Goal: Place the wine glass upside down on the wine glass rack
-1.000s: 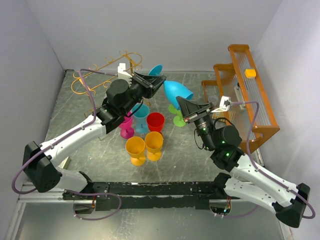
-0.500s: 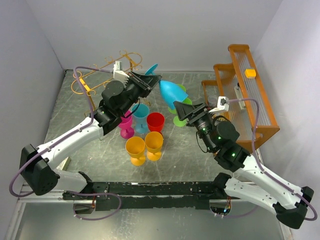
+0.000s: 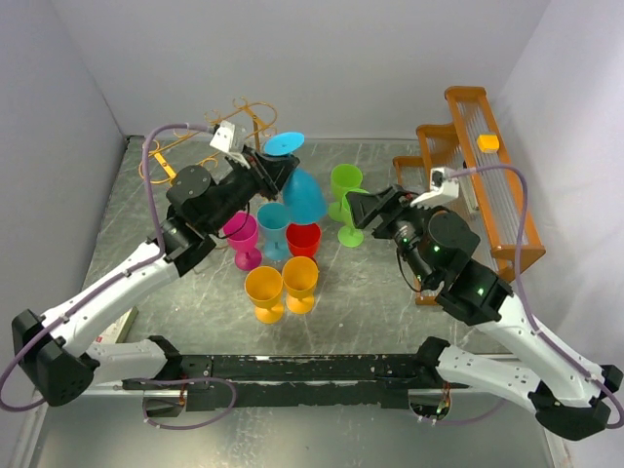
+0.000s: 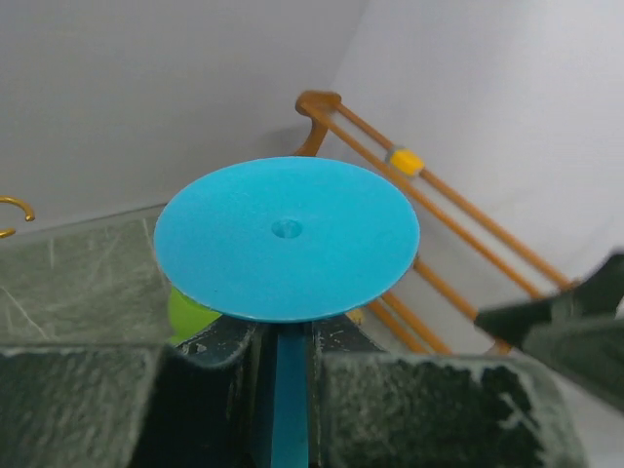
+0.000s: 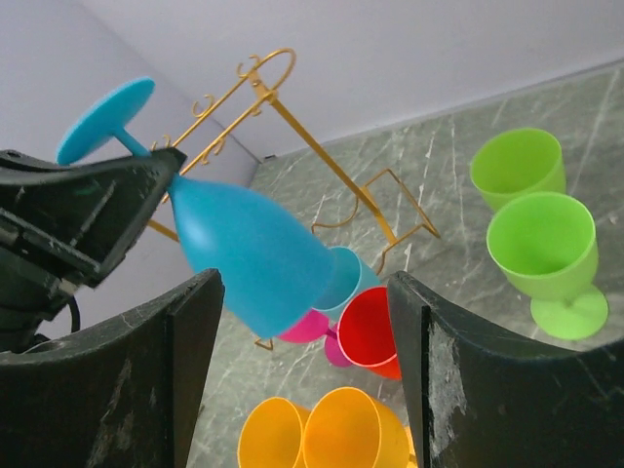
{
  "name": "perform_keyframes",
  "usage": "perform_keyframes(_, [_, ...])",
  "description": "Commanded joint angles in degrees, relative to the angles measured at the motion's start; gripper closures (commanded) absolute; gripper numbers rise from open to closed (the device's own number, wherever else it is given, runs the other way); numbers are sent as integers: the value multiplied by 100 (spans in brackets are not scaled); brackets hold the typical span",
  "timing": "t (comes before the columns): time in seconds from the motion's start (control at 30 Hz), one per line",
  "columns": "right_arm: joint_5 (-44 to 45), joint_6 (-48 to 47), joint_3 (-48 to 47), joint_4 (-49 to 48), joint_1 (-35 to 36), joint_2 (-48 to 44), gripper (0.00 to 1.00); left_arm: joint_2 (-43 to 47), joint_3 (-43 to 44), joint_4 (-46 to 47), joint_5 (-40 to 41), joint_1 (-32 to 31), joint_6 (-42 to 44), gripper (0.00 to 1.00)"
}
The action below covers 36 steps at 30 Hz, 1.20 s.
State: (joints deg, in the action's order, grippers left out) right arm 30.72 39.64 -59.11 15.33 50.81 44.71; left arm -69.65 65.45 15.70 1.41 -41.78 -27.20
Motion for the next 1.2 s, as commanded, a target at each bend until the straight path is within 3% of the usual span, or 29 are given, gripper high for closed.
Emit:
perform_keyframes(0.0, [-551,-929,-469,6,22,422,31,454,-352,428,-904,21,1526,93])
perform_keyframes(0.2, [-1432,-1332,-644,-382,22,854,30,714,-526,217,-1096,21,2048,93])
perform_keyframes(0.33, [-1907,-873,-774,-704,20,1107,30,888,-808,363,-1109,22,2347,93])
perform_keyframes(0.53, [-1740,288,-1071,-867,23,1410,31,944,-987,431,-644,17,2300,93])
perform_keyframes(0.7, [-1497,1440,-1459,-450,25,1880,35,1133,-1311,717,-566,25,2304,93])
perform_keyframes(0.97, [-1301,2257,-1616,-530,10,2402,53,1289,-1529,930,-579,21,2353,93])
perform_keyframes(1.17, [-1473,2745,-1323,-1054,-24,2563,57,1282,-1593,938,-627,27,2582,93])
